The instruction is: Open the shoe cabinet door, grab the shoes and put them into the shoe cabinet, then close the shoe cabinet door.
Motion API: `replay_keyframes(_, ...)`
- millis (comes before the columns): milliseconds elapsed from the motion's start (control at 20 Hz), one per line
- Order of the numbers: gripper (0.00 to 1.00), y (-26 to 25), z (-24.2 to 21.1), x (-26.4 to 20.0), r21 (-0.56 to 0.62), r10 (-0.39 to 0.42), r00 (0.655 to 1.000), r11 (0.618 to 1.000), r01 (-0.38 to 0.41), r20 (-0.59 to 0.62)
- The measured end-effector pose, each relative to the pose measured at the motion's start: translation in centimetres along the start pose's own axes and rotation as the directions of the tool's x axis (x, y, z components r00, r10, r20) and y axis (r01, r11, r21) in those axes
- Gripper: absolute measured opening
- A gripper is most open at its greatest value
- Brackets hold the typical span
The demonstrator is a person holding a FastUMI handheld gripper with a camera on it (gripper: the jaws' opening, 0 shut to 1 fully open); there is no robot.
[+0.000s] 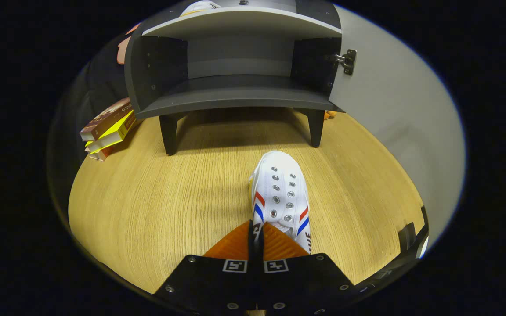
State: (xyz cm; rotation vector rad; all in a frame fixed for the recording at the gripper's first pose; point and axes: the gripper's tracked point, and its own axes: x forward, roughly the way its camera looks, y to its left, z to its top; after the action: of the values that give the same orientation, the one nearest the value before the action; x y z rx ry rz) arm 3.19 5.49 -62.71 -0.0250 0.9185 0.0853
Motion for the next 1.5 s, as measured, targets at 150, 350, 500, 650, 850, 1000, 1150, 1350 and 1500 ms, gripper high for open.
replay_keyframes(150, 0.00, -1.2, 1.3, -1.7, 0.020, -0.006, 0.999, 1.000, 0.006, 0.038)
replay_keyframes(350, 0.00, -2.0, 3.6, -4.7, 0.015, -0.006, 0.996, 1.000, 0.005, 0.093)
replay_keyframes(500, 0.00, -2.0, 5.5, -7.0, 0.026, -0.006, 0.992, 1.000, 0.002, 0.125)
replay_keyframes(650, 0.00, -1.9, 7.2, -9.8, 0.034, -0.006, 0.989, 0.999, 0.001, 0.145)
replay_keyframes(850, 0.00, -1.5, 10.4, -13.9, 0.016, -0.014, 0.980, 1.000, 0.011, 0.200)
replay_keyframes(1000, 0.00, -0.9, 12.8, -16.8, 0.018, -0.014, 0.973, 1.000, 0.010, 0.228)
replay_keyframes(1150, 0.00, -0.4, 15.1, -19.7, 0.012, -0.020, 0.966, 1.000, 0.018, 0.258)
replay_keyframes(1350, 0.00, 0.3, 19.0, -23.0, -0.043, -0.034, 0.947, 0.998, 0.051, 0.320)
replay_keyframes(1500, 0.00, 1.4, 21.9, -24.2, -0.051, -0.029, 0.935, 0.997, 0.050, 0.352)
